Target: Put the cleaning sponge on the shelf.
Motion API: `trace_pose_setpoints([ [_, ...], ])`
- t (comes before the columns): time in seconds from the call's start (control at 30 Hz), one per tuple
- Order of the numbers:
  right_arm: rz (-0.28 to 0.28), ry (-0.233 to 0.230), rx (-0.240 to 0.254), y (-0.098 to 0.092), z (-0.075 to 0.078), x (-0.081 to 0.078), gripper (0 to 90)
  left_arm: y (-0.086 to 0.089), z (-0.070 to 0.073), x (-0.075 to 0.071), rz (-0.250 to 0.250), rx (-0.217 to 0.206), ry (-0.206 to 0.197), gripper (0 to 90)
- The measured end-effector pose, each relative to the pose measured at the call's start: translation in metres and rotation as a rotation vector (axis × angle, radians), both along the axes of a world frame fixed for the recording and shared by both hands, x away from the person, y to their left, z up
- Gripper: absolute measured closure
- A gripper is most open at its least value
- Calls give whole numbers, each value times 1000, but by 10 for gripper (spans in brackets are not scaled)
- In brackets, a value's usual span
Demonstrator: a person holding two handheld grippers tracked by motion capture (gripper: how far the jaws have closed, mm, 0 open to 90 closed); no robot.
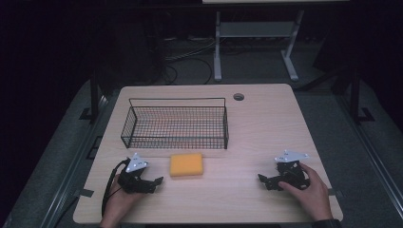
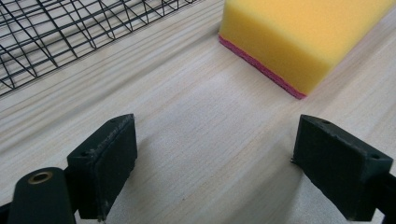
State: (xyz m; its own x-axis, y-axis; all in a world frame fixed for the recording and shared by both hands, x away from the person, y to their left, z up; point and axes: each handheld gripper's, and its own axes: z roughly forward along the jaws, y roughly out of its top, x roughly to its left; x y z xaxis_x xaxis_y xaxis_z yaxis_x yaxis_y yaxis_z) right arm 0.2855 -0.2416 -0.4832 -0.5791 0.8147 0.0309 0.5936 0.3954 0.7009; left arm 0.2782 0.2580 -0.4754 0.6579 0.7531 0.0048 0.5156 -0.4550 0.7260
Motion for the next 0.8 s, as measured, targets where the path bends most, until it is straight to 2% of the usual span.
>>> trace_pose_setpoints([
  [0.2, 0, 0, 0, 0, 0, 0, 4, 0, 1, 0, -1, 3, 1, 133],
  [0.33, 0, 0, -1, 0, 0, 0, 4, 0, 4, -2, -18, 3, 17, 192],
  [0.43, -2, 3, 0, 0, 0, 0, 4, 2, 12, -2, -41, -2, 29, 313],
  [0.5, -2, 3, 0, 0, 0, 0, 4, 5, 17, 0, -59, -26, 41, 450],
  [0.6, -2, 3, 0, 0, 0, 0, 4, 5, 24, 7, -78, -23, 70, 623],
  [0.73, -5, 4, 2, 0, 0, 0, 4, 4, 31, 11, -97, -33, 75, 856],
  [0.77, -2, 1, 0, 0, 0, 0, 4, 3, 34, 13, -107, -26, 77, 896],
  [0.8, -2, 1, 0, 0, 0, 0, 4, 1, 36, 15, -115, -16, 88, 897],
])
